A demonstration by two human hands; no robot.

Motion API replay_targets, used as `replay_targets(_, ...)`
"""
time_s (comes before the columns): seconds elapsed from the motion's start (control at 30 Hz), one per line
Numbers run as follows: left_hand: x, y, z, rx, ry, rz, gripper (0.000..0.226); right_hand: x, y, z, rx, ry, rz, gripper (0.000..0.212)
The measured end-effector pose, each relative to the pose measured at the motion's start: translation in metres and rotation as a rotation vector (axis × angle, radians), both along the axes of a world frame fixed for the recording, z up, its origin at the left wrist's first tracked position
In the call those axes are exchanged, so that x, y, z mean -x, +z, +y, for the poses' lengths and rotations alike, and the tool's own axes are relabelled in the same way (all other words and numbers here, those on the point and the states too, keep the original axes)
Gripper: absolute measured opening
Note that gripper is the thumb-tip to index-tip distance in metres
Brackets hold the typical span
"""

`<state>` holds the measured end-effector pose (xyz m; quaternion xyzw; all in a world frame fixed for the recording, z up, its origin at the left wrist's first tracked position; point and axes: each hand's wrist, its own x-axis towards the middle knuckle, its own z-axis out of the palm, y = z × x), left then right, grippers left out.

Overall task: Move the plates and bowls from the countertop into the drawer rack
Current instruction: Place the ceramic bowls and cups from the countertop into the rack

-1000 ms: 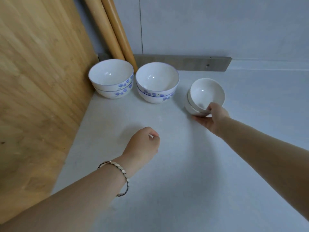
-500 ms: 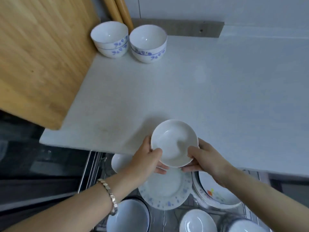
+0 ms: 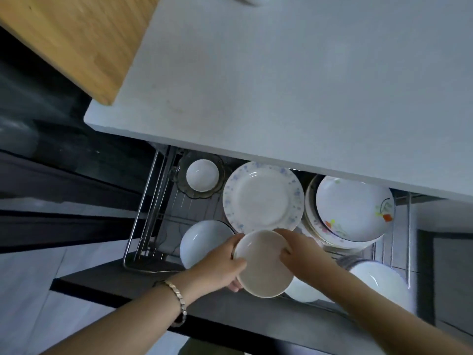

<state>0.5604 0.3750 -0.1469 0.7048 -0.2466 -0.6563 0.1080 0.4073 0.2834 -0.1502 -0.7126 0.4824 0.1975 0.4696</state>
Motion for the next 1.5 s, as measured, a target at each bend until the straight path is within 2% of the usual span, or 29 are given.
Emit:
replay_targets(0.13, -0.017, -0.03, 0.004, -0.01, -0.053, -0.125, 0.052, 0.004, -0.055, 0.02, -0.018, -0.064, 0.121, 0.054)
replay_targets(0.27, -0.04, -0.05, 0.001, 0.058, -0.011, -0.311, 0.029, -0.005, -0.092, 0.027, 0.0, -0.007, 0.224, 0.054)
replay_targets(0.4, -0.055, -0.059, -0.002, 0.117, 0.034, -0.299, 0.019, -0.018, -0.117, 0.032, 0.054, 0.137, 0.306, 0.049)
replay_targets(0.63, -0.066, -0.07, -0.006, 0.131, 0.074, -0.226, 0.019, -0.029, -0.135, 0.036, 0.134, 0.279, 0.501, 0.038)
replay_targets(0.87, -0.067, -0.075, -0.012, 0.11, 0.108, -0.203, 0.021, -0.028, -0.17, 0.028, 0.111, 0.435, 0.546, 0.038)
replay_targets(0.97, -0.065, -0.076, -0.014, 0.101, 0.12, -0.205, 0.021, -0.022, -0.18, 0.024, 0.134, 0.459, 0.537, 0.032)
replay_targets(1.03, -0.062, -0.076, -0.016, 0.091, 0.122, -0.211, 0.022, -0.02, -0.18, 0.026, 0.177, 0.437, 0.511, 0.029)
replay_targets(1.1, -0.058, -0.075, -0.019, 0.089, 0.123, -0.214, 0.026, -0.02, -0.177, 0.035, 0.349, 0.425, 0.49, 0.02)
replay_targets(1.17, -0.055, -0.074, -0.021, 0.094, 0.127, -0.204, 0.029, -0.022, -0.17, 0.042, 0.405, 0.319, 0.452, 0.025)
replay_targets(1.27, -0.049, -0.073, -0.024, 0.097, 0.147, -0.182, 0.025, -0.02, -0.166, 0.048, 0.289, 0.209, 0.452, 0.022)
replay_targets(1.4, -0.042, -0.074, -0.026, 0.088, 0.168, -0.171, 0.025, -0.015, -0.161, 0.052, 0.403, 0.157, 0.411, 0.012)
replay_targets(1.5, -0.039, -0.076, -0.025, 0.075, 0.171, -0.186, 0.026, -0.01, -0.171, 0.054, 0.368, 0.1, 0.381, 0.019)
